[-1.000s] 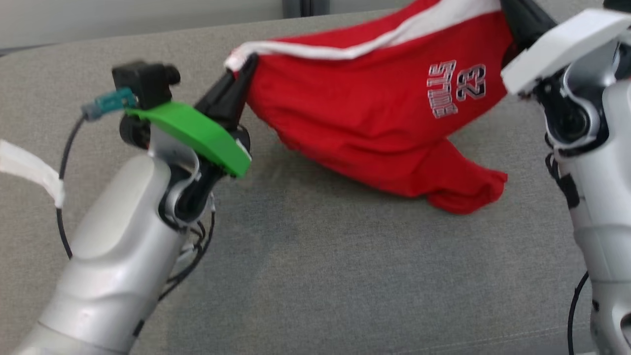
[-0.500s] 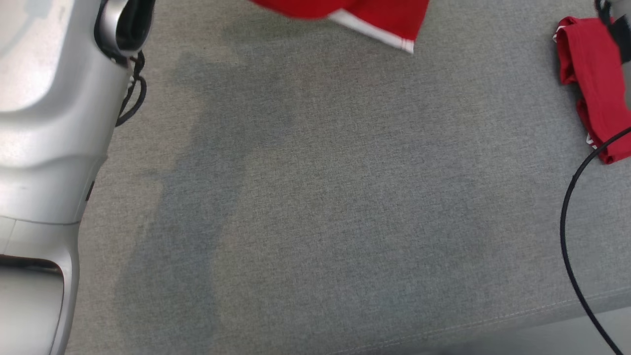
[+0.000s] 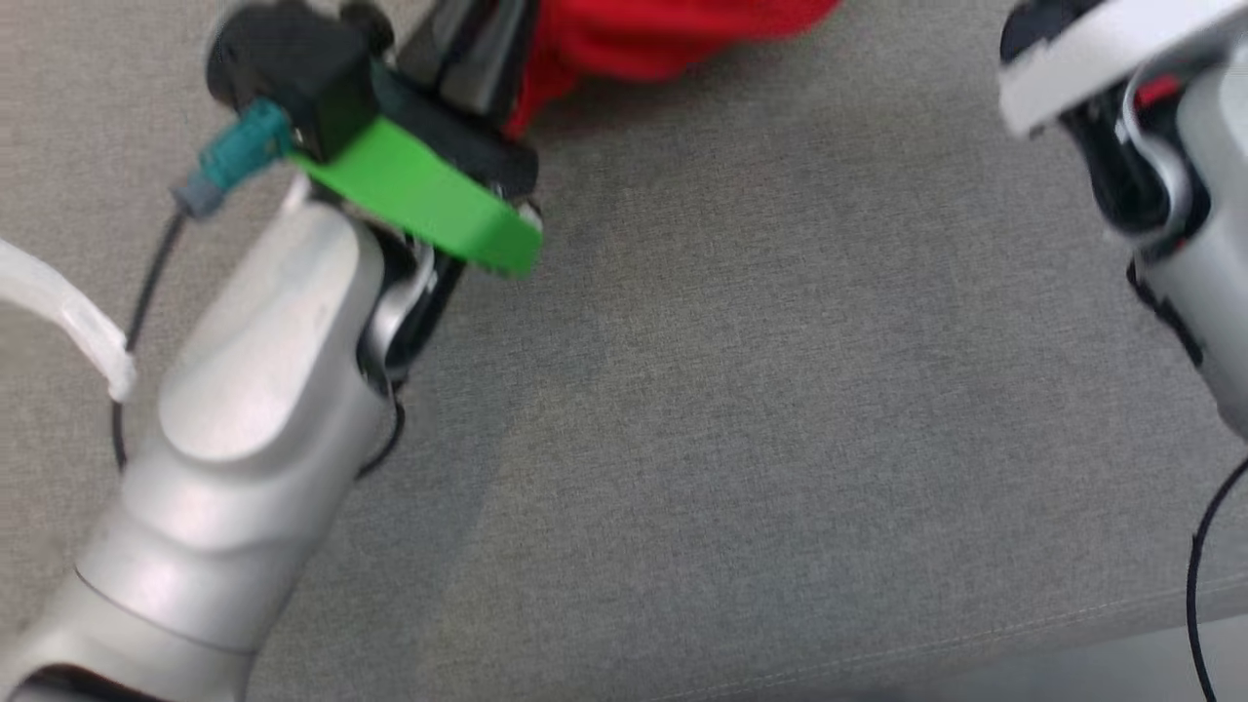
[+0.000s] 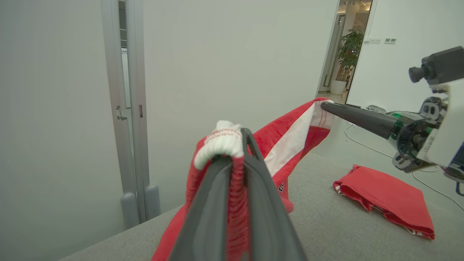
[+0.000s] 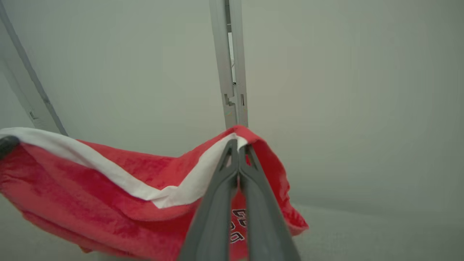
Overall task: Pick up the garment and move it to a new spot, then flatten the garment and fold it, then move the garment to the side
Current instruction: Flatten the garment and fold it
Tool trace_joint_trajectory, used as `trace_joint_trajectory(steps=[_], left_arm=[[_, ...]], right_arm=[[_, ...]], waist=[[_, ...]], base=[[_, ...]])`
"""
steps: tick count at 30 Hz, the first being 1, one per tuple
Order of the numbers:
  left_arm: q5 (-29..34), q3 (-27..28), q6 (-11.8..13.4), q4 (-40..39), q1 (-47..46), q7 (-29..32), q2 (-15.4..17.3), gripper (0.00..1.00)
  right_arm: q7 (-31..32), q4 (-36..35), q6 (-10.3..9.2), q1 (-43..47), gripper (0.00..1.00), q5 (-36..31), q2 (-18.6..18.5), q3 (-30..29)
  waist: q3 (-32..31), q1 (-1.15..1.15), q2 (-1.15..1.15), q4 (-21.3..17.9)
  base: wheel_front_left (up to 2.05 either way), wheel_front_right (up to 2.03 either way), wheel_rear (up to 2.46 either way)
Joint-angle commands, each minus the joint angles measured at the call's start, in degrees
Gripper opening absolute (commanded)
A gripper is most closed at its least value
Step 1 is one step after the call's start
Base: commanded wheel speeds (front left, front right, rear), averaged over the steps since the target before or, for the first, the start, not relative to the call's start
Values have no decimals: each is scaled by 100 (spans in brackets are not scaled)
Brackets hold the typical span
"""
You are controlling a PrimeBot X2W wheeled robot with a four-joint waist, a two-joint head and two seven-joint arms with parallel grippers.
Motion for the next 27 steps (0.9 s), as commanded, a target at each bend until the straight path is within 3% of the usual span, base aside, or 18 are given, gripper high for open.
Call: trace_joint_trajectory(steps=[1,5,12,15,21,27], left_arm=[[-139,-38,-10,-79,405,1,-21,0],[-287,-494,-10,-252,1434,1,262,0],[-432,-1383,-10,-520,2697,1,876,0],[-566,-1623,-10,-580,3054,0,1074,0],[-860,-1800,-10,-966,3846,0,1359,0],[-1039,-1652,-10,-1404,4593,1,1566,0]], right_arm=[[114,-170,-3,370,0,258,-251,184],[546,-857,-3,1489,0,1369,-846,614],[1372,-1645,-3,3321,0,2942,-1792,705],[1640,-1918,-3,3890,0,3294,-2125,688],[2001,-2436,-3,4837,0,3779,-2455,702],[2006,-2847,-3,5709,0,4155,-2898,539]], waist=[[-196,-1,0,123],[-556,-1,0,186],[-1119,-1,0,291],[-1313,-1,0,294],[-1615,-1,0,266],[-1749,-1,0,273]], base=[[0,0,0],[0,0,0],[0,0,0],[0,0,0],[0,0,0],[0,0,0]])
